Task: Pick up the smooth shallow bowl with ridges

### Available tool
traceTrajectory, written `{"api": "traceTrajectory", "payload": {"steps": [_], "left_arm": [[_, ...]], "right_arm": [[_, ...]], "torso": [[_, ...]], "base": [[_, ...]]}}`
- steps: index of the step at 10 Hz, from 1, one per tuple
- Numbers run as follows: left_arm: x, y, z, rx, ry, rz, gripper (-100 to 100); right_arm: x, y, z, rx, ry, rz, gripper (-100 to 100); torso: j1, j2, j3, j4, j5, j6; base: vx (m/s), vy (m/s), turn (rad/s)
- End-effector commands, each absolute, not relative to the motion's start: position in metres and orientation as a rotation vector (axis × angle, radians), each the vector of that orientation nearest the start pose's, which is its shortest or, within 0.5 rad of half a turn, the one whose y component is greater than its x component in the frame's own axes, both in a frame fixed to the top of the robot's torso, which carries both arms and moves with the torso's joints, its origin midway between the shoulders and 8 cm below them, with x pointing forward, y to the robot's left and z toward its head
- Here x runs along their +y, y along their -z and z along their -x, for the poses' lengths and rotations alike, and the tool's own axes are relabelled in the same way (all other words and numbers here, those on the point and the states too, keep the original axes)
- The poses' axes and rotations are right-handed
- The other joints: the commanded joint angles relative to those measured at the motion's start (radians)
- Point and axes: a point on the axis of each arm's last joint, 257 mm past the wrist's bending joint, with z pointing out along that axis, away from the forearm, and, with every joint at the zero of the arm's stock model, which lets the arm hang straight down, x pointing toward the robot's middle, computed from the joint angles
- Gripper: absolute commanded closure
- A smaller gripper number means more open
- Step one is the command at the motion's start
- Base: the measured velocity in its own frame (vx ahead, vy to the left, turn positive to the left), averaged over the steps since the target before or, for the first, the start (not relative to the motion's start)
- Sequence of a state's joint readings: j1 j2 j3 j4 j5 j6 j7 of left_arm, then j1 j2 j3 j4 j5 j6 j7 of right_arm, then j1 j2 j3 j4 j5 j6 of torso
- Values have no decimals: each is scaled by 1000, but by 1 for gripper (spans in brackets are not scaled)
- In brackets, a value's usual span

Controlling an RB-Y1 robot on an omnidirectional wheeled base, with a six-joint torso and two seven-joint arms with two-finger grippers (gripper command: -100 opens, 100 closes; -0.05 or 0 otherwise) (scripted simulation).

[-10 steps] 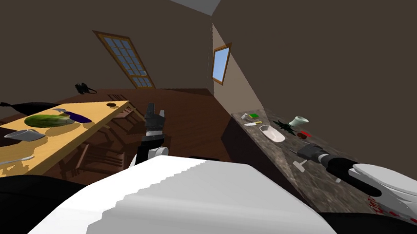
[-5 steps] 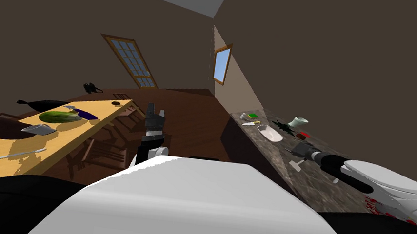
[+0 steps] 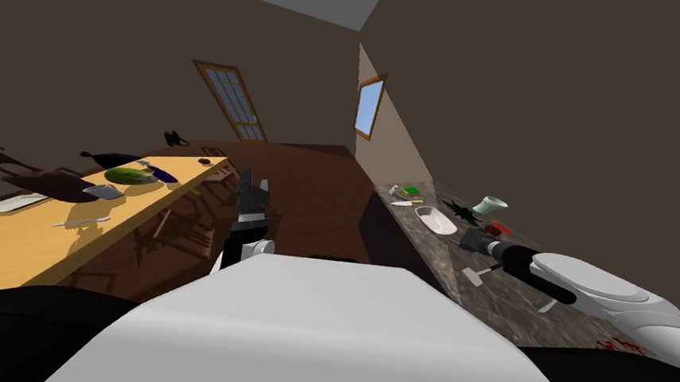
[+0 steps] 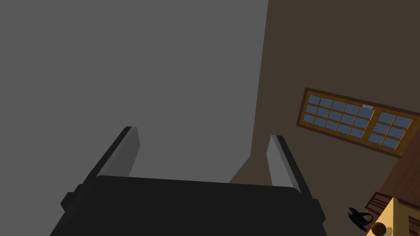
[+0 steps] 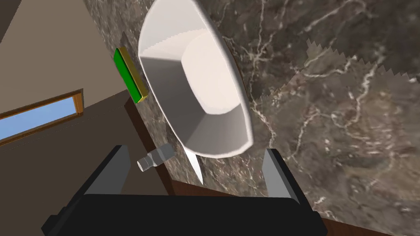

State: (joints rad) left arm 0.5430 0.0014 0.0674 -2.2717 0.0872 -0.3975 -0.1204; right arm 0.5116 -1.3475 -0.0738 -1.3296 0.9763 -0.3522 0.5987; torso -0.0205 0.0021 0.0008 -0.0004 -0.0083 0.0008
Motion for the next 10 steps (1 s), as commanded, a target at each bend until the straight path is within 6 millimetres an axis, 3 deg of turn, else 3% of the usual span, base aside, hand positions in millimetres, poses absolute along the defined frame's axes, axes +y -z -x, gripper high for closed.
{"api": "traceTrajectory", "payload": {"steps": [1,6,10], "left_arm": [[321,12,-350,692,1129,772,0],[321,12,-350,692,1129,772,0],[321,12,-350,692,1129,772,0]], "right_arm": [[-641,254,-345,1959,770,1397,-100],[-588,271,-356,1829,726,1593,-100],[-553,295,-349,1759,674,1711,-100]], "torso": [[0,0,0,0,0,0],[-1,0,0,0,0,0],[2,0,0,0,0,0]], "base": [[-89,-191,189],[-81,-199,201],[-85,-156,166]]}}
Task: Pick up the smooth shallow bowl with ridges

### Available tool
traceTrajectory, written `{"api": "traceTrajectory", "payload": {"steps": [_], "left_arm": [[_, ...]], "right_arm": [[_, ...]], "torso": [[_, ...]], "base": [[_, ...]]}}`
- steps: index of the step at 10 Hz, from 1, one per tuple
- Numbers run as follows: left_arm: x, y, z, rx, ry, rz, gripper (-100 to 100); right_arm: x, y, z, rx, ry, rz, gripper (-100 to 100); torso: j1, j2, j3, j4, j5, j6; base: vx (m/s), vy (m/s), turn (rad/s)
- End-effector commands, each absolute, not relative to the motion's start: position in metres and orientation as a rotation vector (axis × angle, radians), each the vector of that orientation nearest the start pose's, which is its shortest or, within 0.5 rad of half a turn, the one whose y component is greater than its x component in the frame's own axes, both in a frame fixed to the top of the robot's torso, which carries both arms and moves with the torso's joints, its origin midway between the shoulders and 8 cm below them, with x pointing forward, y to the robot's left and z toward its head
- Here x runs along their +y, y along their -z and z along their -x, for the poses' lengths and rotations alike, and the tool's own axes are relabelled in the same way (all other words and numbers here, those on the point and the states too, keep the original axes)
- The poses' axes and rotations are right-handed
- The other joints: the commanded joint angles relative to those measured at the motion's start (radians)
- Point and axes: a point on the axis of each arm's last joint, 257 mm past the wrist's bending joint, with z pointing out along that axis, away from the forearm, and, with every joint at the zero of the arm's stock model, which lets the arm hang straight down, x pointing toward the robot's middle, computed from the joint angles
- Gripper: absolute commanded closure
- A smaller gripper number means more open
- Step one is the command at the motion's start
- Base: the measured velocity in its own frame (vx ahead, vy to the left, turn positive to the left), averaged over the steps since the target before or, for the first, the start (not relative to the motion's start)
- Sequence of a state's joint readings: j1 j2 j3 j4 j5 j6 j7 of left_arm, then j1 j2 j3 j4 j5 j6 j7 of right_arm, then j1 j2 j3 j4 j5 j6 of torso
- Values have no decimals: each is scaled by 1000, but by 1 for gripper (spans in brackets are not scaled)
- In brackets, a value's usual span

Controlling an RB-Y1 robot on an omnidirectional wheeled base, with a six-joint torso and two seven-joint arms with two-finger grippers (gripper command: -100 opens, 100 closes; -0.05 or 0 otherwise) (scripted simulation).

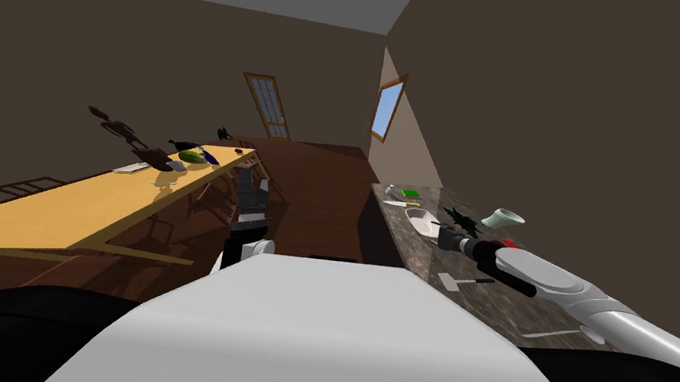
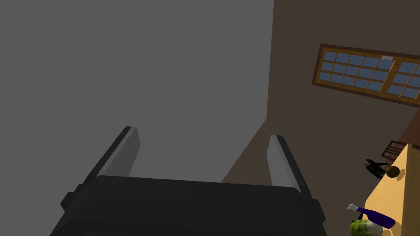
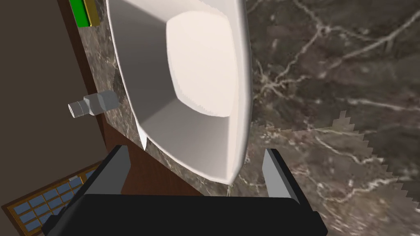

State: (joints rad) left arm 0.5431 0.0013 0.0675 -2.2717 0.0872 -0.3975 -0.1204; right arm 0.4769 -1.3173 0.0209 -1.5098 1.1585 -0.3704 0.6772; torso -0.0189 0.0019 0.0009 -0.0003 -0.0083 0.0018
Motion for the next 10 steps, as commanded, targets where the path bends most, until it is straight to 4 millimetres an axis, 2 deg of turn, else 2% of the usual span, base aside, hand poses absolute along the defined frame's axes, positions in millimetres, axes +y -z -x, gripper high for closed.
{"api": "traceTrajectory", "payload": {"steps": [1,2,3,4,5,9,10], "left_arm": [[321,12,-350,692,1129,772,0],[321,12,-350,692,1129,772,0],[321,12,-350,692,1129,773,0],[321,12,-350,692,1129,773,0],[321,12,-350,692,1129,773,0],[321,12,-350,692,1129,773,0],[321,12,-350,692,1129,773,0]], "right_arm": [[-547,305,-341,1764,649,1729,-100],[-548,300,-345,1762,660,1720,-100],[-548,301,-344,1763,660,1720,0],[-548,301,-344,1763,660,1720,-100],[-548,301,-344,1763,660,1720,100],[-548,301,-344,1763,660,1720,100],[-548,301,-344,1763,660,1720,0]], "torso": [[0,0,0,0,0,0],[2,-1,-1,0,0,0],[6,-3,-2,-1,1,0],[9,-5,-3,-1,2,0],[10,-5,-3,-1,3,0],[11,-6,-3,-1,3,0],[11,-6,-3,-1,3,0]], "base": [[-57,-119,92],[-23,-46,18],[-5,-10,-2],[0,0,0],[0,0,0],[0,0,0],[0,0,0]]}}
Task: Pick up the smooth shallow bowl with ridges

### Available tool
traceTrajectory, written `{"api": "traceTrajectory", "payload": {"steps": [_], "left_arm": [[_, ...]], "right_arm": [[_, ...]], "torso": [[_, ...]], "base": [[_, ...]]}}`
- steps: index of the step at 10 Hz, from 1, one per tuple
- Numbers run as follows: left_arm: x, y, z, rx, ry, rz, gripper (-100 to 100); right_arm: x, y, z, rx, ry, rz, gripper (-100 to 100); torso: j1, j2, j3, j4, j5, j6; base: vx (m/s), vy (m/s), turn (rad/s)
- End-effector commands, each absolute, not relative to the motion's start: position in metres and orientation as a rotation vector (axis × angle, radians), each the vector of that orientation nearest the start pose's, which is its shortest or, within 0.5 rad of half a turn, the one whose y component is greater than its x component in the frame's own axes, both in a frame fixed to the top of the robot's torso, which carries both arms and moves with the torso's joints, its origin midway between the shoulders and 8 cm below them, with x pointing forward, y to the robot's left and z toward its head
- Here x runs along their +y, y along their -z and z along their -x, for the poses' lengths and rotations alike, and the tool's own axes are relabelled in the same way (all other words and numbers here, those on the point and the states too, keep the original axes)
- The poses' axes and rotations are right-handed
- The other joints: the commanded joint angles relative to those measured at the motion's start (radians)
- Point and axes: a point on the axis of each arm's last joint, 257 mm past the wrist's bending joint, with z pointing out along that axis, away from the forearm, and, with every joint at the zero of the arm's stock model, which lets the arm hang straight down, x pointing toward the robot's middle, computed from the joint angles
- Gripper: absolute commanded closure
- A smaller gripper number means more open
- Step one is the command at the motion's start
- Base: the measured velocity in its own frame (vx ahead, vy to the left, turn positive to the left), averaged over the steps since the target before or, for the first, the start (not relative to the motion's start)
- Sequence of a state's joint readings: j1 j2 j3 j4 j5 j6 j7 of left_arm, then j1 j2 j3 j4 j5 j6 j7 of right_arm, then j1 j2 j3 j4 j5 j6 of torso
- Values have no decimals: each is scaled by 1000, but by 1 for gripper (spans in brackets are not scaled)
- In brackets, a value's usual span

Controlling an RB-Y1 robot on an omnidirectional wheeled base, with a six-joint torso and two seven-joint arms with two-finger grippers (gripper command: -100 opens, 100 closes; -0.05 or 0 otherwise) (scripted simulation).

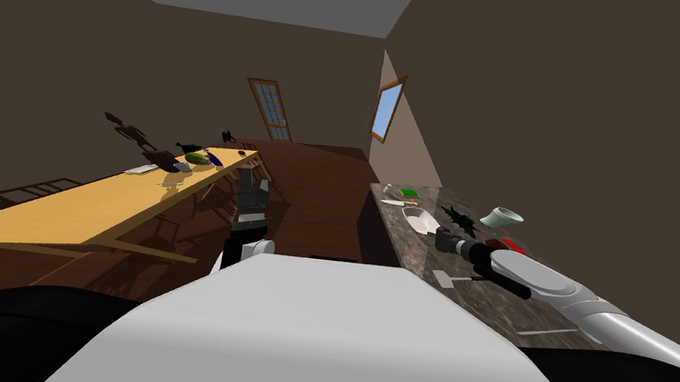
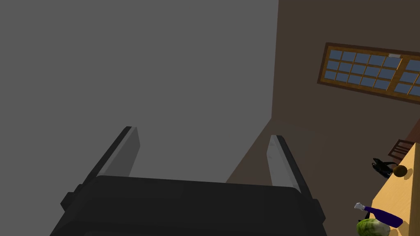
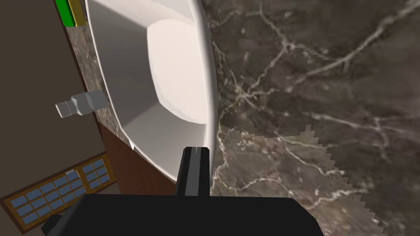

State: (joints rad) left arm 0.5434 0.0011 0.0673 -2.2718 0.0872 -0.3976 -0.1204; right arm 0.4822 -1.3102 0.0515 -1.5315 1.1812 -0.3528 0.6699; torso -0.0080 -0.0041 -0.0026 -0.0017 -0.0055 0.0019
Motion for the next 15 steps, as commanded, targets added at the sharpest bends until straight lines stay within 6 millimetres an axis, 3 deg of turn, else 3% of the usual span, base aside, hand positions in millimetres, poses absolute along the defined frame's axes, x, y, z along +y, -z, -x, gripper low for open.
{"api": "traceTrajectory", "payload": {"steps": [1,7,8,10,14,15], "left_arm": [[321,12,-350,692,1129,773,0],[321,12,-350,692,1129,773,0],[321,12,-350,692,1129,773,0],[321,12,-350,692,1129,772,0],[321,12,-350,692,1129,772,0],[321,12,-350,692,1129,772,0]], "right_arm": [[-568,289,-346,1766,720,1737,-100],[-623,259,-342,1776,879,1810,-100],[-599,263,-351,1750,825,1791,-100],[-588,267,-352,1743,796,1781,-100],[-537,293,-350,1722,647,1752,-100],[-544,291,-352,1723,675,1756,-100]], "torso": [[0,0,0,0,0,0],[5,-3,-2,-1,1,0],[4,-2,-1,0,1,0],[-8,1,0,0,-2,-2],[-8,1,1,0,-2,-1],[-9,1,0,0,-2,-1]], "base": [[30,32,-211],[49,78,-206],[-3,-40,156],[-46,-129,205],[-38,-119,201],[-16,-55,58]]}}
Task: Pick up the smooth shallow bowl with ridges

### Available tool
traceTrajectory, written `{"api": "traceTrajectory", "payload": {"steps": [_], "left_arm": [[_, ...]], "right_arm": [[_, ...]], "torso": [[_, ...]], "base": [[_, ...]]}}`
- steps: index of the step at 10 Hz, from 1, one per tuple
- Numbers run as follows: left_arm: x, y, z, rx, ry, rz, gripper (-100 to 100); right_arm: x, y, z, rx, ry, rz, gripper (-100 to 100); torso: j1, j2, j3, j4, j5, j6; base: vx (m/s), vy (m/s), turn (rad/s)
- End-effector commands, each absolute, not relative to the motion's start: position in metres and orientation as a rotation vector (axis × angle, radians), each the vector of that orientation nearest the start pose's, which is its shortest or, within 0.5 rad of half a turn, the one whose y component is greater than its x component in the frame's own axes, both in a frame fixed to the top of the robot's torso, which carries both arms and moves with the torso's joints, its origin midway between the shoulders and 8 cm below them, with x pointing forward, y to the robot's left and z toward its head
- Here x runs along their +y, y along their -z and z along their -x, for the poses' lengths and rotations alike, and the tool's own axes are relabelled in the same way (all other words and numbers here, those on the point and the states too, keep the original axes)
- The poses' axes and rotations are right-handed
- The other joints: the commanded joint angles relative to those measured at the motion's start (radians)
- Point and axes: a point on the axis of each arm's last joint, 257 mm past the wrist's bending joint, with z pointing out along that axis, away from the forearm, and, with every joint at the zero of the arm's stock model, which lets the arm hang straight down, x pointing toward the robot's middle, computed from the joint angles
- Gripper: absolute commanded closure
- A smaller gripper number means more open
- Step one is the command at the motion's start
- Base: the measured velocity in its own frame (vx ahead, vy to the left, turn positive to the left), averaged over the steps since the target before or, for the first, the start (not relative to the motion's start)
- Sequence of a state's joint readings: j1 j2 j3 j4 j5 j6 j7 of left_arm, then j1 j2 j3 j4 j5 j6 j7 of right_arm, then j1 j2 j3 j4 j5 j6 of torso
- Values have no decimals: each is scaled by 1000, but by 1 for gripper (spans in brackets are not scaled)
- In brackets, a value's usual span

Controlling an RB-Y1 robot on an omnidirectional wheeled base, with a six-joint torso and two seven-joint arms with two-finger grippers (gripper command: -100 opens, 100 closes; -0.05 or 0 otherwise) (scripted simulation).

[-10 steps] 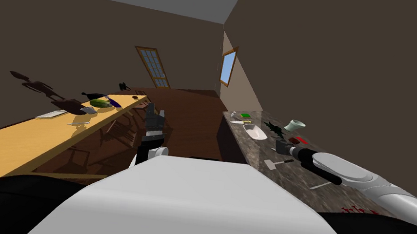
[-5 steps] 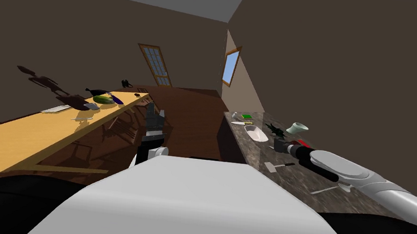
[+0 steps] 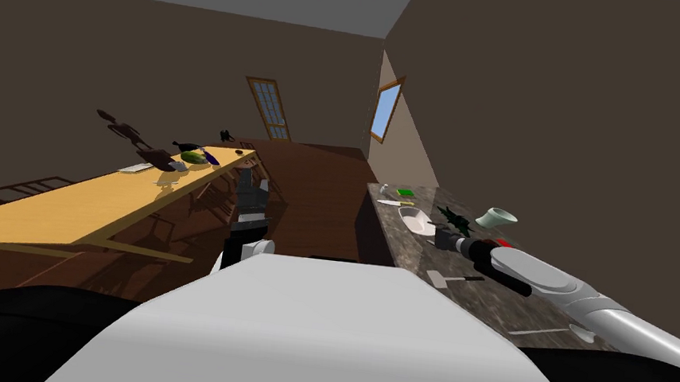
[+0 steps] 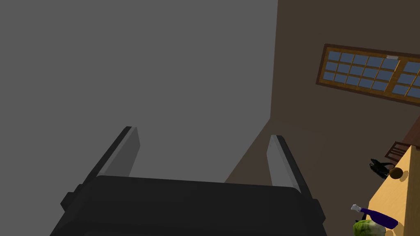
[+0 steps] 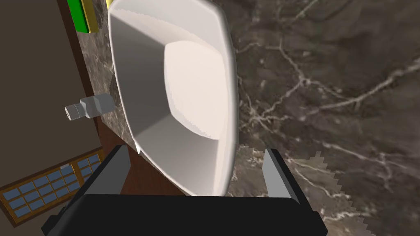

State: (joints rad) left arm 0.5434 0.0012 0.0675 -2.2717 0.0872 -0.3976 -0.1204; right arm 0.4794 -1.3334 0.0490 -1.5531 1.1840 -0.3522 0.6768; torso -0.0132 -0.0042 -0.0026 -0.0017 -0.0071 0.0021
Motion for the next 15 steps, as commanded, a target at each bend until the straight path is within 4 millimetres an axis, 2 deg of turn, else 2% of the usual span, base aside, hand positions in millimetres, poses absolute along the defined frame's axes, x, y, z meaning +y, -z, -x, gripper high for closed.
{"api": "traceTrajectory", "payload": {"steps": [1,2,3,7,8,9,12,14,15], "left_arm": [[321,12,-350,692,1129,773,0],[321,12,-350,692,1129,773,0],[321,12,-350,692,1129,773,0],[321,12,-350,692,1129,773,0],[321,12,-350,692,1129,773,0],[321,12,-350,692,1129,773,0],[321,12,-350,692,1129,773,0],[321,12,-350,692,1129,773,0],[321,12,-350,692,1129,773,0]], "right_arm": [[-542,292,-351,1723,670,1755,0],[-542,292,-351,1723,670,1755,-100],[-542,292,-351,1723,670,1755,100],[-542,292,-351,1723,670,1755,100],[-542,292,-351,1723,670,1755,0],[-560,286,-355,1721,729,1774,-100],[-580,263,-372,1700,834,1754,-100],[-597,236,-389,1667,940,1721,-100],[-595,269,-364,1745,861,1712,-100]], "torso": [[0,0,0,0,0,0],[3,-1,0,0,1,0],[4,-1,-1,0,1,0],[5,-1,-1,0,1,0],[5,-1,-1,0,1,0],[5,-1,-1,0,1,0],[12,1,1,0,3,0],[12,2,1,0,3,0],[13,1,1,0,3,-1]], "base": [[-3,-11,-8],[0,0,0],[0,0,0],[0,0,0],[0,0,0],[-24,52,-171],[-44,95,-92],[-43,114,-7],[60,137,153]]}}
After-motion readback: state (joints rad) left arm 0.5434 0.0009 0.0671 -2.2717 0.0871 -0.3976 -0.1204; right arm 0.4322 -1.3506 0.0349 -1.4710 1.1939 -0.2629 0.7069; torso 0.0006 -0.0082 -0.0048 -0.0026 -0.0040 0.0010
